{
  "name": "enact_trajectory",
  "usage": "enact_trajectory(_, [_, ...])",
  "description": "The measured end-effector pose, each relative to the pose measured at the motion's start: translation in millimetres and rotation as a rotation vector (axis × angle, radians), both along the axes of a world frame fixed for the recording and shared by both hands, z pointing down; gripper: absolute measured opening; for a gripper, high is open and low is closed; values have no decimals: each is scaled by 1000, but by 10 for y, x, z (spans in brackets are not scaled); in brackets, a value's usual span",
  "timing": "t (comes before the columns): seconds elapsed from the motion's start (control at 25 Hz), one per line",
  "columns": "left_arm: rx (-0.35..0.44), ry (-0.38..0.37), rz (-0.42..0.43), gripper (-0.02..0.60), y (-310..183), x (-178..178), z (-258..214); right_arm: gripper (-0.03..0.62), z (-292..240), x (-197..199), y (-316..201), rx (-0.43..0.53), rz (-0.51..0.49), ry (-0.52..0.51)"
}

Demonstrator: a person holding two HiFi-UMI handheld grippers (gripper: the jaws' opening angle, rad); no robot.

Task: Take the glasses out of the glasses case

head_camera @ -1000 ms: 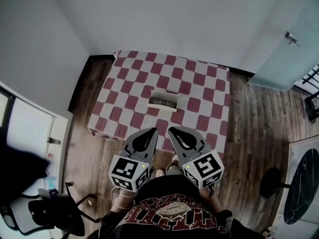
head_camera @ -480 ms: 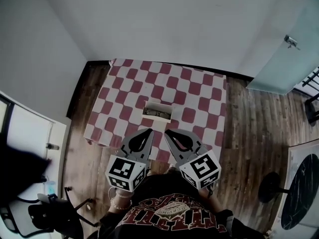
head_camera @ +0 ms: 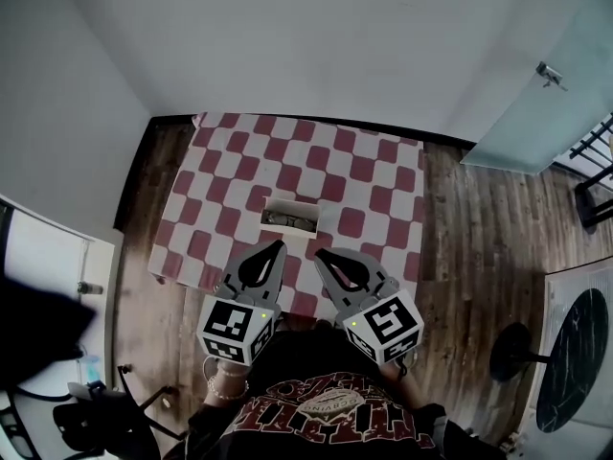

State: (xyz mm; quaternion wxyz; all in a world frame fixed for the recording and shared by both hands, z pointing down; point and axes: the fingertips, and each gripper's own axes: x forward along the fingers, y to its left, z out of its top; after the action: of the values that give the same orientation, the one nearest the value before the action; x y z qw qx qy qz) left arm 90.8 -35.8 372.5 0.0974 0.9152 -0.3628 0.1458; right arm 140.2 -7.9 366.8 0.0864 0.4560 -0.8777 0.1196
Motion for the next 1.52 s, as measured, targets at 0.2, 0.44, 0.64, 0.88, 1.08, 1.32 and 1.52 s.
enact_trajectory(0.2, [4, -13, 72, 9, -146, -12, 19, 25, -22, -62, -178, 8, 58, -8])
enact_trajectory(0.44, [-15, 6, 164, 9, -376, -66, 33, 25, -6, -203, -390, 2, 127, 0])
enact_trajectory(0.64, [-35, 0, 235, 9, -531, -115, 86, 25, 33, -290, -552, -16, 195, 0])
enact_trajectory(0.88, [-39, -9, 321, 9, -626, -167, 136, 25, 127, -408, -694, -38, 257, 9])
enact_trajectory(1.08, [-34, -11, 370, 9, -734, -199, 140, 25, 180, -444, -799, -55, 302, 21])
enact_trajectory(1.32, [-46, -27, 413, 9, -839, -301, 250, 25, 284, -450, -883, -81, 354, 48])
enact_trajectory(1.52, [-51, -50, 432, 9, -908, -380, 327, 25, 366, -435, -920, -98, 392, 58])
